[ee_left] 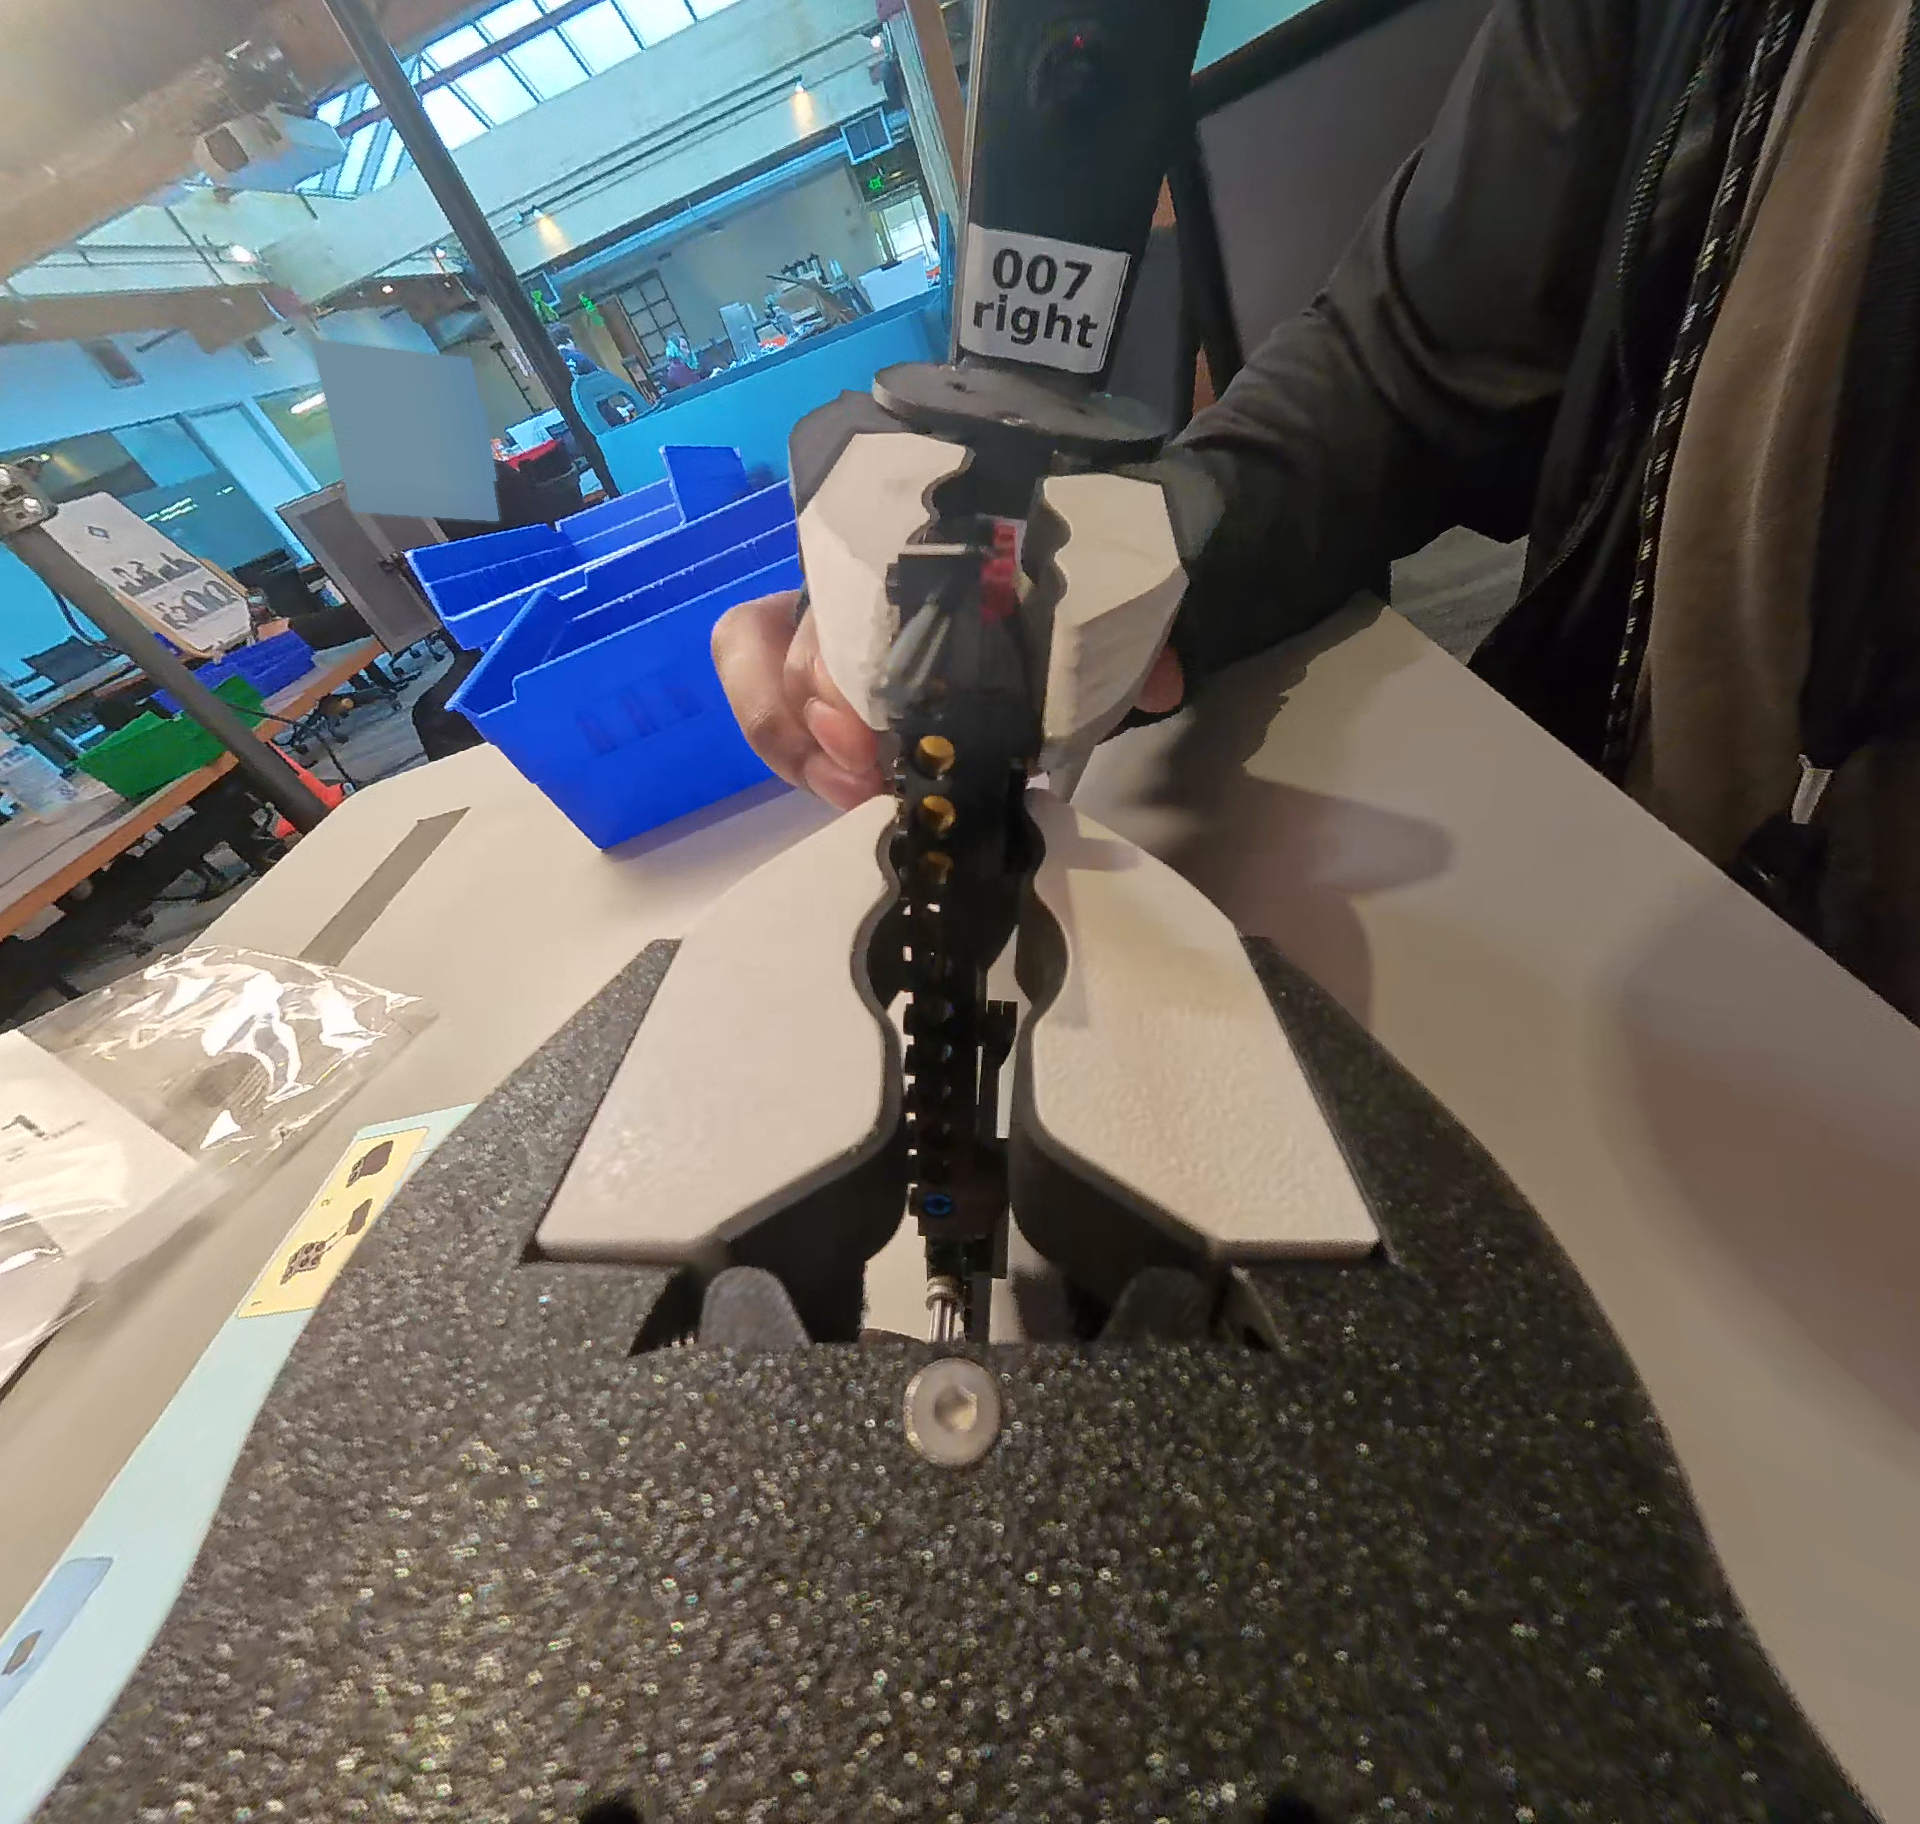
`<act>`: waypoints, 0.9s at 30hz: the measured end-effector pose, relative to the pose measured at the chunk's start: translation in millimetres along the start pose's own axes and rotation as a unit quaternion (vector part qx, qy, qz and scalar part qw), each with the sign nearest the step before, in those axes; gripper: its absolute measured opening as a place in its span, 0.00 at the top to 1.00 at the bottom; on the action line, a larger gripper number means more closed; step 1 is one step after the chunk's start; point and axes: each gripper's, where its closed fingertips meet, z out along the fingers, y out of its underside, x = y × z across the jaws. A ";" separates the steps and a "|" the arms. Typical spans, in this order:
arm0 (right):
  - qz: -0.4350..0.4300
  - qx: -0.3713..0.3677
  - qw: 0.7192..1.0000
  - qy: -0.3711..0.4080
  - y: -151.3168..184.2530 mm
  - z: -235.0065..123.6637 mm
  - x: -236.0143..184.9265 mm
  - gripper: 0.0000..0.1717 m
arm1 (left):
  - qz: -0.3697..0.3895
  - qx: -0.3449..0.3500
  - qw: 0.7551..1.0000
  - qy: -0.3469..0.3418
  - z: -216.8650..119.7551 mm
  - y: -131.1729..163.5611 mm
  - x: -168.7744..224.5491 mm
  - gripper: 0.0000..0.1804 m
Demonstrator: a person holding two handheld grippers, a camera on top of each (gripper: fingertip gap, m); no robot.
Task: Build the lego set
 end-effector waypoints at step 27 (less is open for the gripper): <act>-0.023 -0.015 1.000 -0.012 8.2 -3.3 -4.2 0.88 | 0.131 -0.044 0.988 -0.069 -0.4 1.6 -2.4 0.91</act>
